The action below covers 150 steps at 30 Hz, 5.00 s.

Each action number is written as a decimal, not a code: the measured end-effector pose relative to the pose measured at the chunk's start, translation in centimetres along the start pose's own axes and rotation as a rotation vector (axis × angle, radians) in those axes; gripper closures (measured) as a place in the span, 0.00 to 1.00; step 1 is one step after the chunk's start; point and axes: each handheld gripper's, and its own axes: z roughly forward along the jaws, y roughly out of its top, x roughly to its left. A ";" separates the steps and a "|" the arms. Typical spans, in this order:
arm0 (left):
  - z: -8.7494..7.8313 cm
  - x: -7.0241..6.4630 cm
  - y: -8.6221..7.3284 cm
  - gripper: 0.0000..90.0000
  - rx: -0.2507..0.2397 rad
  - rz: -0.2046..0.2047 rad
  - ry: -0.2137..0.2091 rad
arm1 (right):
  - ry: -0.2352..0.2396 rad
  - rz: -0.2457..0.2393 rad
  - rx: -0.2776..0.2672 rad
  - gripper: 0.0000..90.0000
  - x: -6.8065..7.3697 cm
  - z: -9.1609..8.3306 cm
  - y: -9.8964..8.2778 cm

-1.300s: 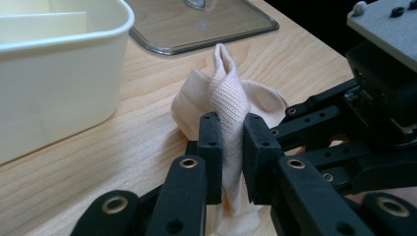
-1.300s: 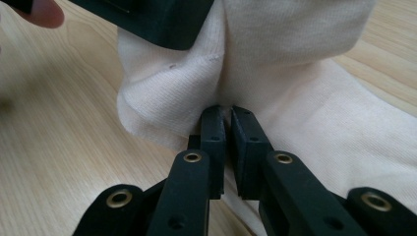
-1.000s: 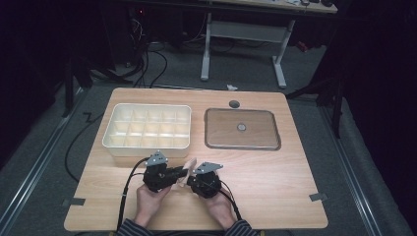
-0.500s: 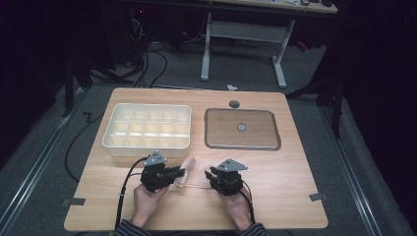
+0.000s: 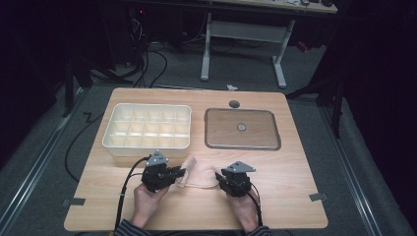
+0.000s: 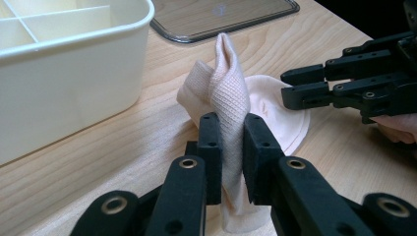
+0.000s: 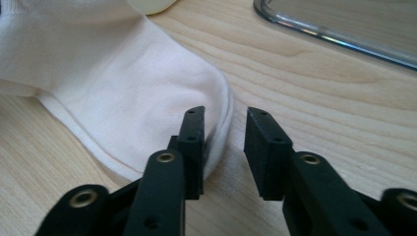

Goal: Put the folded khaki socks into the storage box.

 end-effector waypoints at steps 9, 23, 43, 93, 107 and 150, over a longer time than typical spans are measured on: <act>0.3 -0.6 0.3 0.88 -0.007 0.024 -0.006 | 0.062 0.011 0.012 0.94 0.1 0.6 -0.1; 1.3 -1.3 0.7 0.87 0.018 0.048 -0.010 | 0.099 -0.004 -0.004 0.95 0.6 1.1 0.3; 4.0 -2.1 0.4 0.88 0.071 0.025 0.006 | 0.086 -0.014 0.010 0.95 0.7 1.4 0.4; 3.5 0.5 -1.1 0.44 0.099 -0.015 0.140 | 0.079 -0.055 -0.056 0.42 2.9 -0.7 3.0; 4.2 -0.4 -1.8 0.41 0.103 0.052 0.214 | 0.021 -0.154 -0.003 0.38 5.6 1.7 4.2; 4.0 -0.9 -2.5 0.41 0.073 0.076 0.198 | 0.057 -0.029 0.018 0.52 0.8 1.6 0.5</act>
